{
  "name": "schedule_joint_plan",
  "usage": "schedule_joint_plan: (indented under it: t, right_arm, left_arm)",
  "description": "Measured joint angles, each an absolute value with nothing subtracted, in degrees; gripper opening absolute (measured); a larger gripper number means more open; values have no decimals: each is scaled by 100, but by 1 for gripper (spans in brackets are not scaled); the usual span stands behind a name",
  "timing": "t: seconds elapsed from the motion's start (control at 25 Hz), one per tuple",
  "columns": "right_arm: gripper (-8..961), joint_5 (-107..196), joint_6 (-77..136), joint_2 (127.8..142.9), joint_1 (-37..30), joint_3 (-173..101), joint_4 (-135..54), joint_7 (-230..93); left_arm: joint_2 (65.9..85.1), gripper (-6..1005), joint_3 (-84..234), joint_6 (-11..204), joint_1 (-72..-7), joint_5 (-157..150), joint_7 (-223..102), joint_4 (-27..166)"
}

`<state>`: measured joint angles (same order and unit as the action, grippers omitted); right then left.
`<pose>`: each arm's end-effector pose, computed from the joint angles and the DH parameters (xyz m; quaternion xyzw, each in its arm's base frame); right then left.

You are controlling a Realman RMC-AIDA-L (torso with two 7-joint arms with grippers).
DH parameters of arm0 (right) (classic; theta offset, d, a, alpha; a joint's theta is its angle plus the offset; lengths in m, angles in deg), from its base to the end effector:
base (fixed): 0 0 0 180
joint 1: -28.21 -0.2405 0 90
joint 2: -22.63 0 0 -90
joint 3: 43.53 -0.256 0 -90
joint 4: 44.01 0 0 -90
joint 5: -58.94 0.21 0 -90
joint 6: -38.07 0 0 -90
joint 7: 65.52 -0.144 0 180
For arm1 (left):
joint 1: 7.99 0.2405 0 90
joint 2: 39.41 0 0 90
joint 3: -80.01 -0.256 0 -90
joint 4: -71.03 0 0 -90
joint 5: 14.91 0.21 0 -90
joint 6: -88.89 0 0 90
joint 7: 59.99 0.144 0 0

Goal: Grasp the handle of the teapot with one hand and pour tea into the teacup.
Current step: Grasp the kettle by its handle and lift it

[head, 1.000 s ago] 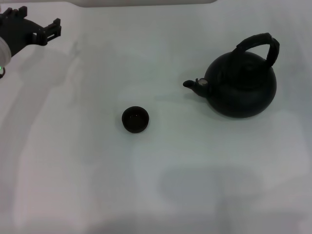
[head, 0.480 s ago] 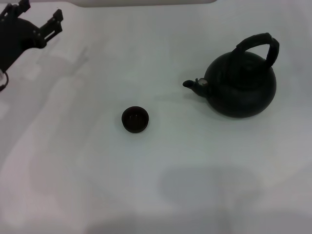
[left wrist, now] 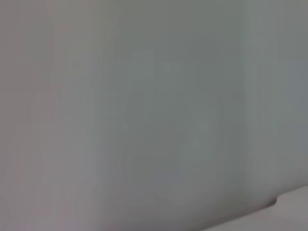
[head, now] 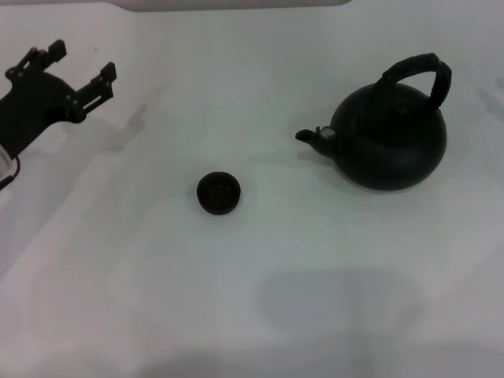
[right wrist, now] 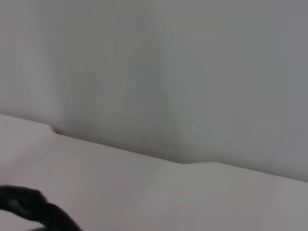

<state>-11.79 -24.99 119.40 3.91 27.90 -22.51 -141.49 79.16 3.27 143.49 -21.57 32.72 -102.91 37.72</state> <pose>0.3713 0.3559 0.1123 -0.8613 0.3213 0.1719 0.3541 -0.3192 0.3251 -0.0068 -0.8220 -0.2168 -0.2679 0.4533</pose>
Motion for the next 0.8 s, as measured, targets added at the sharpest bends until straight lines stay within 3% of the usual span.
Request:
schedule_joint_plan:
  t: [0.2, 0.32, 0.48, 0.64, 0.8]
  right_arm:
    - [433, -1208, -3393, 11607, 462, 2675, -2216, -14465]
    - [434, -1495, -4065, 11508, 495, 2461, -2152, -14624]
    - [458, -2211, -4786, 11493, 504, 1904, -2128, -14879]
    - [506, -2429, -5115, 11634, 624, 1642, -2059, -14976]
    - [546, -2448, -5001, 12000, 869, 1517, -1655, -14837]
  left_arm:
    - [7916, 861, 315, 14379, -1998, 3368, -10343, 3752]
    - [7916, 861, 316, 14421, -1953, 3427, -10413, 3729]
    - [7916, 861, 317, 14434, -1928, 3459, -10441, 3726]
    - [7916, 862, 328, 14455, -1929, 3506, -10441, 3726]
    - [7919, 862, 320, 14504, -1959, 3509, -10440, 3727]
